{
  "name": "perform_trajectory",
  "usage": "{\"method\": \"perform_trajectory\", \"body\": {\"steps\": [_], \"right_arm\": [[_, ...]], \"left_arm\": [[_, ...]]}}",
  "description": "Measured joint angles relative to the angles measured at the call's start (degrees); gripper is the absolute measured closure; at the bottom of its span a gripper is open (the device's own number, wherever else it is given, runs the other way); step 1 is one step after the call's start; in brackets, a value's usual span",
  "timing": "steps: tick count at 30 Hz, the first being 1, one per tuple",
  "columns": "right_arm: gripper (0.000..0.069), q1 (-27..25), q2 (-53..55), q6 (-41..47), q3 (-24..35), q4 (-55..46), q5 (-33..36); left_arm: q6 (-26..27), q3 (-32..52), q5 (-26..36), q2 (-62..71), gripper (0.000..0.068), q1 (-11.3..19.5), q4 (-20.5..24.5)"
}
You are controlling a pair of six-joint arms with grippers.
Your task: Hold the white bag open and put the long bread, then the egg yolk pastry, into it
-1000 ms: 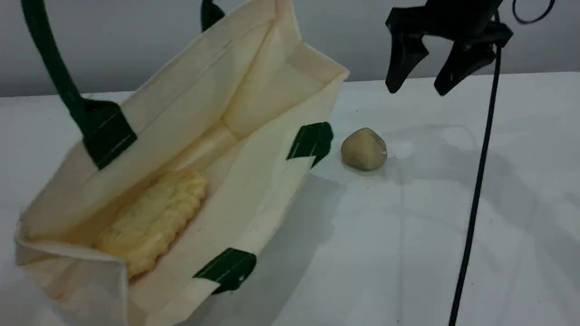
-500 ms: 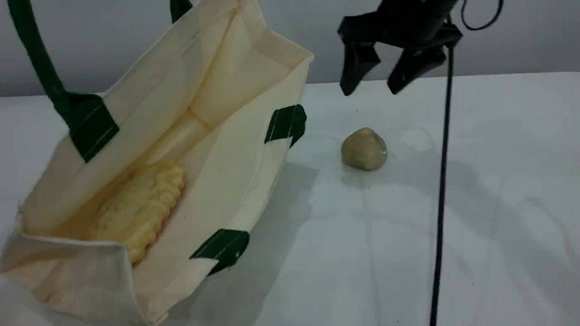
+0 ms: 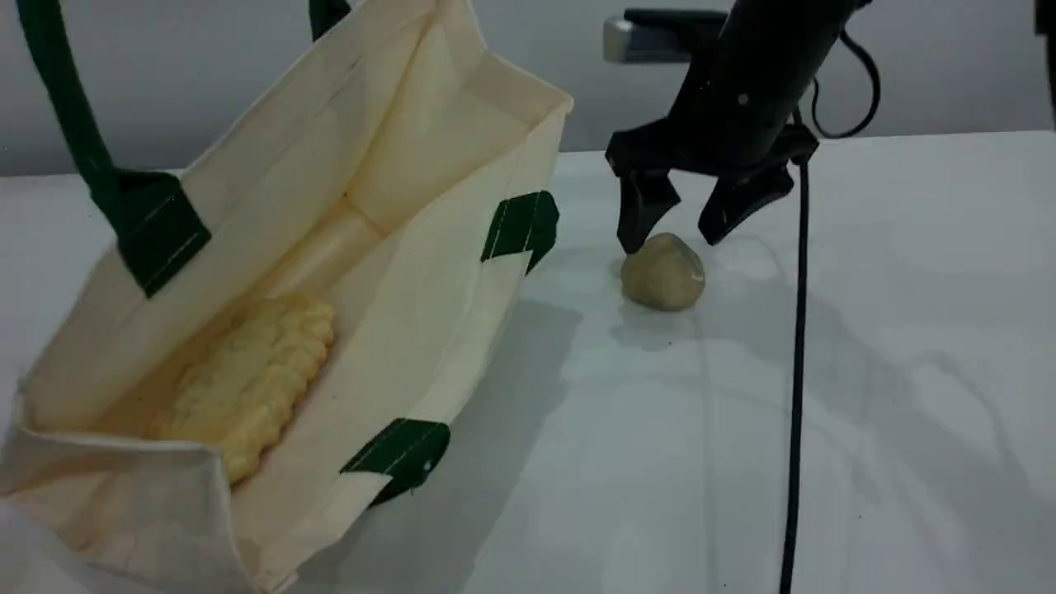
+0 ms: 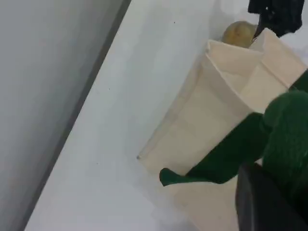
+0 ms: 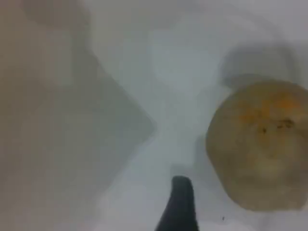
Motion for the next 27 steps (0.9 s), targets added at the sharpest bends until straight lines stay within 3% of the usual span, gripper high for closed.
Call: {"method": "perform_trajectory", "body": {"steps": [18,23,27], "right_arm": [[0.0148,0.0,3.6,0.0,-0.1,3.2,-5.2],[0.0246,-0.1,4.7,0.0,-0.1,2.8,-5.4],[0.0387,-0.1,4.7,-0.1,-0.1,2.8,-5.1]], "left_arm": [[0.0,0.0,0.0,0.0,0.0602,0.0,0.2],[0.0,0.0,0.0,0.0,0.0602,0.0,0.2],[0.0,0.0,0.0,0.0,0.0602,0.0,0.2]]}}
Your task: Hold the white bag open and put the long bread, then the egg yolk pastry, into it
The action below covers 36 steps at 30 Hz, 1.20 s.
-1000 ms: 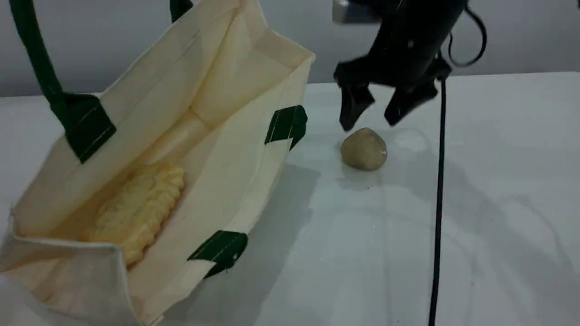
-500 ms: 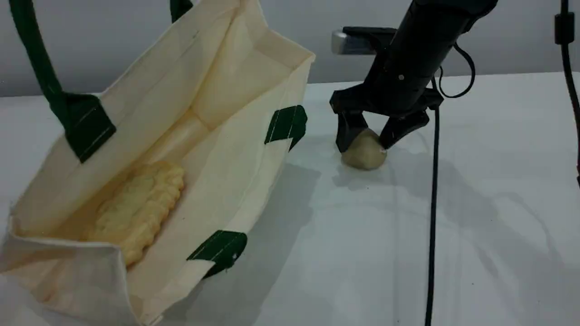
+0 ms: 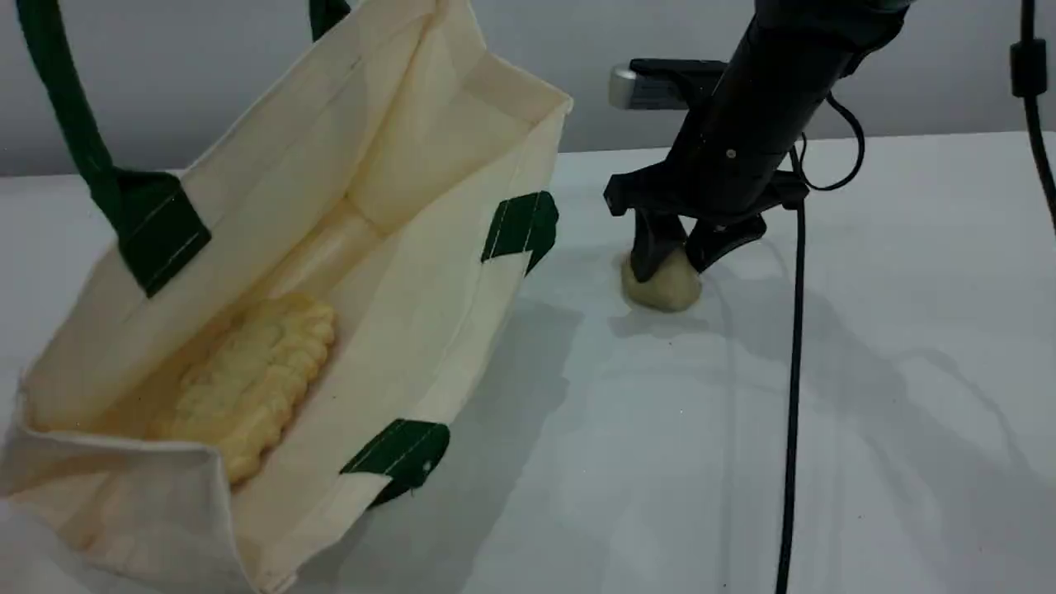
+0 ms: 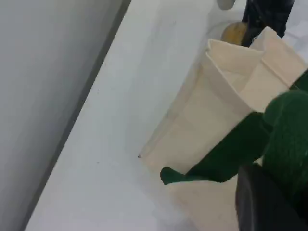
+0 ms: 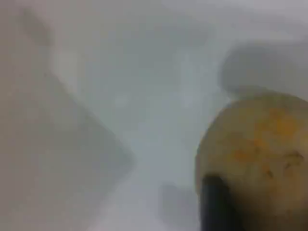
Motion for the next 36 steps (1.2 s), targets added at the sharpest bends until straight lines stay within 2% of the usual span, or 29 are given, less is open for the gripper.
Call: {"method": "perform_trajectory", "body": {"steps": [2,3,11,21,29,36], "right_arm": [[0.0457,0.1,0.0,-0.5,0.0,0.0,0.3],[0.0467,0.1,0.0,-0.6,-0.1,0.0,0.6],[0.0469,-0.4,-2.3,1.3,-0.5,-3.6,4.1],[0.0472,-6.3,-11.5,3.7,0.3,-3.4,11.0],[0.0475,-6.2,-22.0,3.7,6.4,-3.2,10.4],[0.0475,-6.2,-32.2,2.8,15.4,-0.8,6.4]], "left_arm": [[0.0,0.0,0.0,0.0,0.0602,0.0,0.0],[0.0,0.0,0.0,0.0,0.0602,0.0,0.0],[0.3,0.0,0.0,0.0,0.0602,0.0,0.0],[4.0,0.0,0.0,0.0,0.0602,-0.1,-0.1],[7.8,0.0,0.0,0.1,0.0602,-0.7,-5.0],[10.4,0.0,0.0,0.1,0.0602,-2.8,-6.0]]}}
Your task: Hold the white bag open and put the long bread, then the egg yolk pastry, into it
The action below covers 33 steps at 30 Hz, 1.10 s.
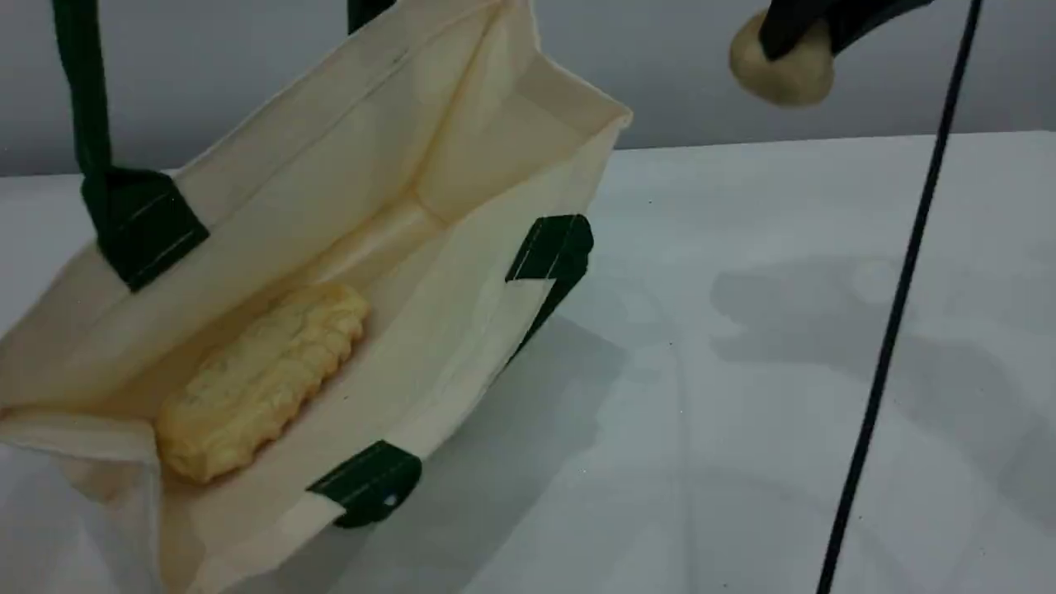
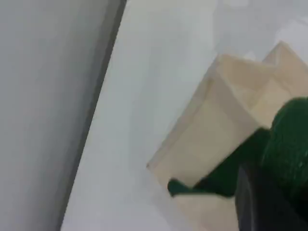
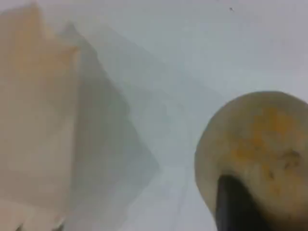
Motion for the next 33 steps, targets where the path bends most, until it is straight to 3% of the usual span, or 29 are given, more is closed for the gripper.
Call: {"method": "perform_trajectory", "body": {"steps": [10,17,27,33], "right_arm": [[0.0475,0.9,-14.5,-1.5,16.9,4.0,-6.1],[0.0475,7.5,-20.4,-1.5,25.9,5.4,-10.8],[0.0475,22.0,-20.3,-1.2,27.2,9.9,-18.0],[0.0476,27.1,-18.5,-1.2,27.2,10.3,-20.3]], "left_arm": [[0.4,0.0,0.0,1.5,0.0602,-4.1,-0.4],[0.3,0.0,-0.1,2.4,0.0602,-4.7,-0.3],[-0.1,0.0,0.0,2.4,0.0602,-4.7,-0.3],[-0.3,0.0,0.0,2.4,0.0602,-4.7,-0.4]]}}
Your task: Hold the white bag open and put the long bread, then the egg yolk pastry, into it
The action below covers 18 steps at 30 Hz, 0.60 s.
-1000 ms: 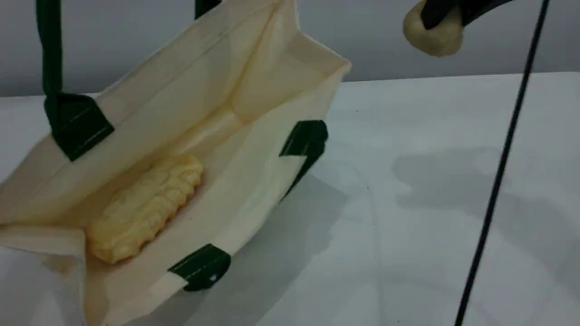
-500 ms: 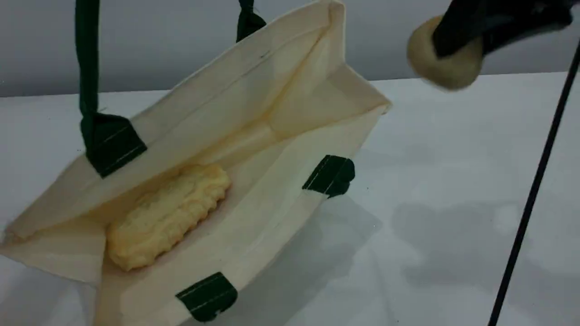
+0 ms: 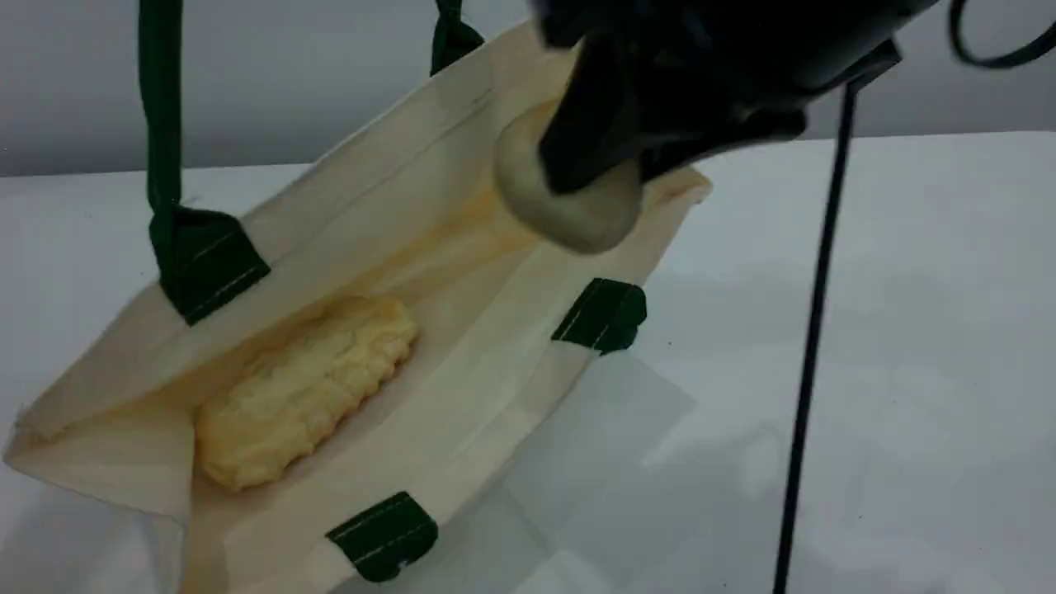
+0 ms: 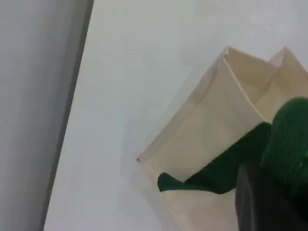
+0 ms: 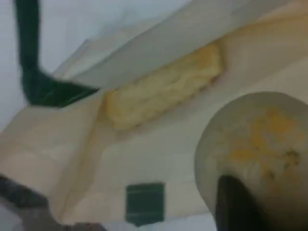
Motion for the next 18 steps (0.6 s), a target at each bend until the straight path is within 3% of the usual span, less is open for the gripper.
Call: {"method": "perform_trajectory", "body": {"steps": [7,18], "right_arm": [[0.0476,1.5,5.8,-2.9,-0.6,2.7,-6.2],[0.0476,1.5,16.6,-5.3,-6.5,4.1,-12.3]], "left_arm": [[0.0,0.0,0.0,0.0,0.0602,0.0,-2.0],[0.0,0.0,0.0,-0.1,0.0602,0.0,-2.7]]}}
